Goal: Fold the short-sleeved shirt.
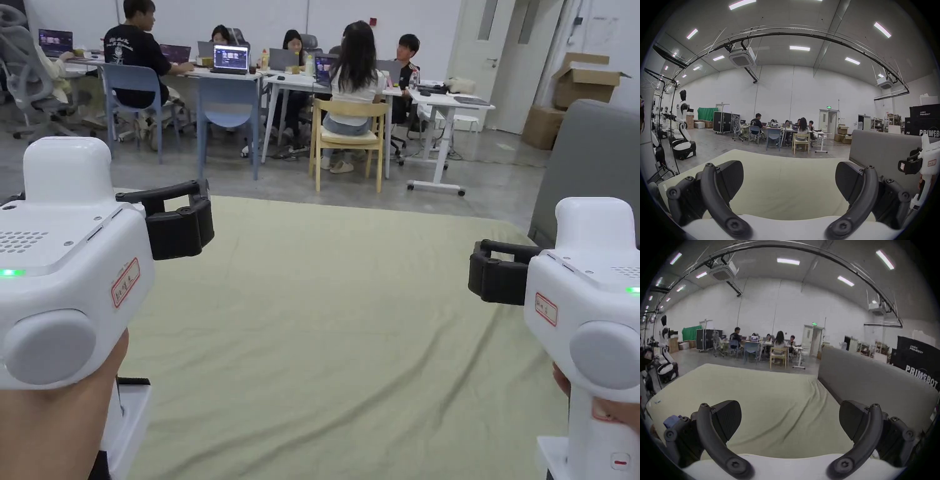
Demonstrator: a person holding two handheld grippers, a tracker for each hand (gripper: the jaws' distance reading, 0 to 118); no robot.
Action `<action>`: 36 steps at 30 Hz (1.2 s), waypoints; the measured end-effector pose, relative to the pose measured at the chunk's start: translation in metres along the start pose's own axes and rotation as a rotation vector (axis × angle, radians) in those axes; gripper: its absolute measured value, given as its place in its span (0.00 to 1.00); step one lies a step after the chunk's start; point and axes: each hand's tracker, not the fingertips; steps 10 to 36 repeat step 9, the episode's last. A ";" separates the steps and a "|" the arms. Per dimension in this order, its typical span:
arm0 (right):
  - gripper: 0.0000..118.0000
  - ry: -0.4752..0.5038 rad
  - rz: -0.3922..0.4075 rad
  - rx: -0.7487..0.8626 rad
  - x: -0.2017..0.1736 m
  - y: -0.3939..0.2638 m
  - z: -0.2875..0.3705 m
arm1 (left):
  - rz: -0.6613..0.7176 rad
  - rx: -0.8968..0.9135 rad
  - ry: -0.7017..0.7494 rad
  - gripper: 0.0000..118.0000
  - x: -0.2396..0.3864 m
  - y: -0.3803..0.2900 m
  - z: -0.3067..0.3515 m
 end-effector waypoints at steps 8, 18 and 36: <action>1.00 0.020 0.010 0.034 0.001 0.000 0.004 | -0.021 -0.014 -0.002 0.99 0.001 -0.001 -0.001; 1.00 0.037 -0.014 0.019 0.001 0.001 0.003 | -0.021 -0.014 0.000 0.99 0.001 -0.001 -0.001; 1.00 0.037 -0.014 0.019 0.001 0.001 0.003 | -0.021 -0.014 0.000 0.99 0.001 -0.001 -0.001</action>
